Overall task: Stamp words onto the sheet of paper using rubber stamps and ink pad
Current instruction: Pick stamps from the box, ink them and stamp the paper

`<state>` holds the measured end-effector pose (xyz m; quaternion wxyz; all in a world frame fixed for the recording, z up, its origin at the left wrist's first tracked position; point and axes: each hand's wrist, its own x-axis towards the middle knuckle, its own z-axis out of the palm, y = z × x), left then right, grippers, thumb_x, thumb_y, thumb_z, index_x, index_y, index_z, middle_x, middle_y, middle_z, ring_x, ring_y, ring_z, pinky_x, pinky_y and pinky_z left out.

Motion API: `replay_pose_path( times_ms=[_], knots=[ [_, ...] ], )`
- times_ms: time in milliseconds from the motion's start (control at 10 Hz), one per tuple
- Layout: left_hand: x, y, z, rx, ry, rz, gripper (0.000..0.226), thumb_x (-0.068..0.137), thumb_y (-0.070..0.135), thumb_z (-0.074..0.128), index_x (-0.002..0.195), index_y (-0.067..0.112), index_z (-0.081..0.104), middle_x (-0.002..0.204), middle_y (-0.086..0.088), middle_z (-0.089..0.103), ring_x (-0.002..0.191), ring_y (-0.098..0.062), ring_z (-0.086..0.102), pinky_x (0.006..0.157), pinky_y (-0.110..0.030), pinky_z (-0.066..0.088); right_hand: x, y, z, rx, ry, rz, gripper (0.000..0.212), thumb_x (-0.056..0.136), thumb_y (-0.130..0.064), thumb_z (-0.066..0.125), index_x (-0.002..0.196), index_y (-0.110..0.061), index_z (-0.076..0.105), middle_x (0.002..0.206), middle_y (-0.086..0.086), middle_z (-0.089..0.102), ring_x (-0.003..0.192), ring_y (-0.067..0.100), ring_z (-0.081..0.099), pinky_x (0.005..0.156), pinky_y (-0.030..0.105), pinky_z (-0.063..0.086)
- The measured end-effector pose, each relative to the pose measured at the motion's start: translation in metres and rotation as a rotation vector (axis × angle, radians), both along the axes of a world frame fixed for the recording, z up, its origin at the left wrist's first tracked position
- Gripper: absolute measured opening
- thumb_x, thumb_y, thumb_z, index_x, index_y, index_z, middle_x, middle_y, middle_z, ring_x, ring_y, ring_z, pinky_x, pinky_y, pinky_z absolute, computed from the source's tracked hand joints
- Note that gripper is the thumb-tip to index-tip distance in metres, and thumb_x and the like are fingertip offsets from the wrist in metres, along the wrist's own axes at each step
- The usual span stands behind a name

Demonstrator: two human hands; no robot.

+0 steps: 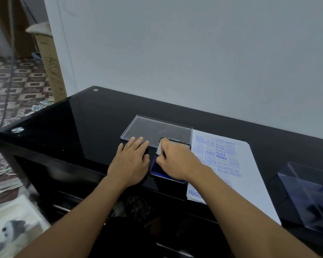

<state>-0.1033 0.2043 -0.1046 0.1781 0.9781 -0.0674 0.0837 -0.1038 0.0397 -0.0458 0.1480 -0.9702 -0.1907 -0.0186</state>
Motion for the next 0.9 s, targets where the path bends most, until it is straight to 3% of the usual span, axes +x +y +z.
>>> replay_pose_path(
  times_ms=[200, 600, 900],
  knots=[
    [-0.0008, 0.0001, 0.0006, 0.004, 0.002, -0.004, 0.053, 0.105, 0.035, 0.029, 0.156, 0.025, 0.021, 0.165, 0.005, 0.012, 0.152, -0.016, 0.001, 0.123, -0.046, 0.006, 0.0038, 0.0039, 0.0056, -0.028, 0.029, -0.007, 0.015, 0.095, -0.029, 0.045, 0.088, -0.017, 0.038, 0.075, 0.004, 0.051, 0.073, 0.029, 0.05, 0.063, 0.036, 0.038],
    [-0.0013, -0.0003, 0.001, 0.005, -0.003, 0.001, 0.053, 0.104, 0.035, 0.029, 0.156, 0.025, 0.022, 0.164, 0.005, 0.014, 0.152, -0.015, 0.002, 0.123, -0.046, 0.007, 0.0018, 0.002, 0.0027, -0.016, 0.028, -0.023, 0.016, 0.094, -0.03, 0.044, 0.085, -0.02, 0.037, 0.083, 0.009, 0.058, 0.076, 0.031, 0.055, 0.064, 0.038, 0.042],
    [-0.0011, -0.0001, 0.0015, 0.003, 0.0, -0.003, 0.054, 0.104, 0.035, 0.03, 0.156, 0.024, 0.022, 0.165, 0.004, 0.014, 0.152, -0.016, 0.002, 0.123, -0.046, 0.007, 0.0052, 0.0044, 0.0071, -0.041, 0.041, -0.006, 0.017, 0.096, -0.03, 0.046, 0.086, -0.019, 0.038, 0.076, 0.003, 0.052, 0.068, 0.023, 0.05, 0.06, 0.036, 0.037]
  ],
)
